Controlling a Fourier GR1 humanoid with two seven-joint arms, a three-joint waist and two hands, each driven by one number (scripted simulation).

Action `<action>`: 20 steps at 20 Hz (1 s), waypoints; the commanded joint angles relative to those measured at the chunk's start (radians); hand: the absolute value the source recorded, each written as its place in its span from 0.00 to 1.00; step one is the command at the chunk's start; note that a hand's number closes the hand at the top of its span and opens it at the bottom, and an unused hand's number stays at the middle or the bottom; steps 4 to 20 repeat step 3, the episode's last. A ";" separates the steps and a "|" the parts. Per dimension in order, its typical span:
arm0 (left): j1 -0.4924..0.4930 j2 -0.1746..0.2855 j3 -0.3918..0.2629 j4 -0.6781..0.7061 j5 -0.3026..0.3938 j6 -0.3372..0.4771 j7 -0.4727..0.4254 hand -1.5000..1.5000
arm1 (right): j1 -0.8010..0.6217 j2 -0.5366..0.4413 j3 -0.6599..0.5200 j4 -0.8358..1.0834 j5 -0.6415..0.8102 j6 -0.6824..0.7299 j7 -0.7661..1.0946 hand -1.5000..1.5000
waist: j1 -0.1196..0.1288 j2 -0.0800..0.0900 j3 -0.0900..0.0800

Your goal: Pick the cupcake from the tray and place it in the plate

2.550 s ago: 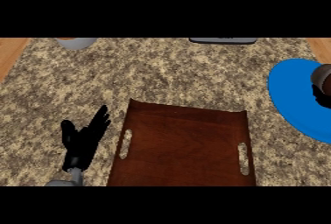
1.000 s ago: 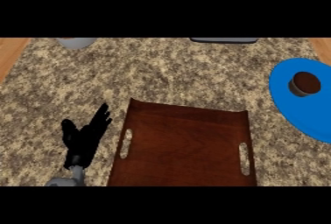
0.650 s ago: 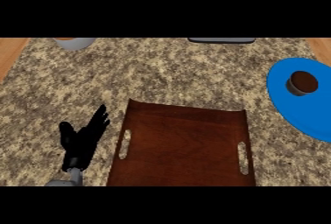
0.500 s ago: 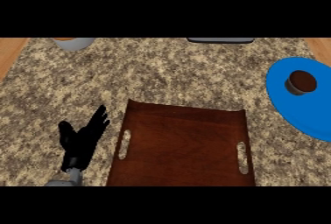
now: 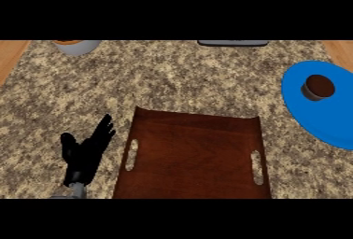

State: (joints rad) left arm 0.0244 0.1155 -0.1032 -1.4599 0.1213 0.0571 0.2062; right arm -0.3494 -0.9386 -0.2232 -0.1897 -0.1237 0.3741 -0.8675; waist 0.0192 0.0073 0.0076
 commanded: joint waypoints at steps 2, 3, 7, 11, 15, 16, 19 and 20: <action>-0.017 -0.034 -0.014 0.020 -0.028 0.040 0.013 0.50 | 0.066 0.033 0.002 0.012 0.016 0.070 -0.178 0.00 | -0.007 0.001 -0.001; -0.006 0.003 -0.002 -0.016 0.011 -0.018 0.039 0.50 | 0.041 0.031 0.005 0.015 0.024 0.052 -0.143 0.00 | -0.002 -0.001 -0.003; -0.006 0.003 -0.002 -0.016 0.011 -0.018 0.039 0.50 | 0.041 0.031 0.005 0.015 0.024 0.052 -0.143 0.00 | -0.002 -0.001 -0.003; -0.006 0.003 -0.002 -0.016 0.011 -0.018 0.039 0.50 | 0.041 0.031 0.005 0.015 0.024 0.052 -0.143 0.00 | -0.002 -0.001 -0.003; -0.006 0.003 -0.002 -0.016 0.011 -0.018 0.039 0.50 | 0.041 0.031 0.005 0.015 0.024 0.052 -0.143 0.00 | -0.002 -0.001 -0.003; -0.006 0.003 -0.002 -0.016 0.011 -0.018 0.039 0.50 | 0.041 0.031 0.005 0.015 0.024 0.052 -0.143 0.00 | -0.002 -0.001 -0.003; -0.006 0.003 -0.002 -0.016 0.011 -0.018 0.039 0.50 | 0.041 0.031 0.005 0.015 0.024 0.052 -0.143 0.00 | -0.002 -0.001 -0.003; -0.006 0.003 -0.002 -0.016 0.011 -0.018 0.039 0.50 | 0.041 0.031 0.005 0.015 0.024 0.052 -0.143 0.00 | -0.002 -0.001 -0.003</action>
